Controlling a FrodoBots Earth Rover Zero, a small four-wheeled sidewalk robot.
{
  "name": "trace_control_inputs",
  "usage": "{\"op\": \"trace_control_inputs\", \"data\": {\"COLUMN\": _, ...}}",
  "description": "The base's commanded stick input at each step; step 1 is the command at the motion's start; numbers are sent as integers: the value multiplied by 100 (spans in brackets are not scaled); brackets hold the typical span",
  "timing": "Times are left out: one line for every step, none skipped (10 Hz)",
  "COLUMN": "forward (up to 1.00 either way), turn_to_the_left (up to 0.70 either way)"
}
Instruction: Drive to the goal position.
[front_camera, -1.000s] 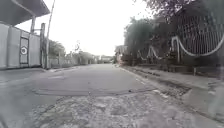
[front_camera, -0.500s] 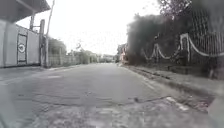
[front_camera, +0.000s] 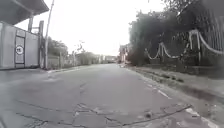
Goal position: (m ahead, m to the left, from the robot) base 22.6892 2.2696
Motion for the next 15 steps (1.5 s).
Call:
{"op": "trace_control_inputs", "data": {"forward": 100, "turn_to_the_left": 1}}
{"op": "trace_control_inputs", "data": {"forward": 100, "turn_to_the_left": 1}}
{"op": "trace_control_inputs", "data": {"forward": 100, "turn_to_the_left": 1}}
{"op": "trace_control_inputs", "data": {"forward": 100, "turn_to_the_left": 1}}
{"op": "trace_control_inputs", "data": {"forward": 100, "turn_to_the_left": 1}}
{"op": "trace_control_inputs", "data": {"forward": 100, "turn_to_the_left": 1}}
{"op": "trace_control_inputs", "data": {"forward": 100, "turn_to_the_left": 1}}
{"op": "trace_control_inputs", "data": {"forward": 100, "turn_to_the_left": 1}}
{"op": "trace_control_inputs", "data": {"forward": 100, "turn_to_the_left": 1}}
{"op": "trace_control_inputs", "data": {"forward": 100, "turn_to_the_left": 1}}
{"op": "trace_control_inputs", "data": {"forward": 100, "turn_to_the_left": 1}}
{"op": "trace_control_inputs", "data": {"forward": 100, "turn_to_the_left": 1}}
{"op": "trace_control_inputs", "data": {"forward": 100, "turn_to_the_left": 1}}
{"op": "trace_control_inputs", "data": {"forward": 100, "turn_to_the_left": 1}}
{"op": "trace_control_inputs", "data": {"forward": 100, "turn_to_the_left": 1}}
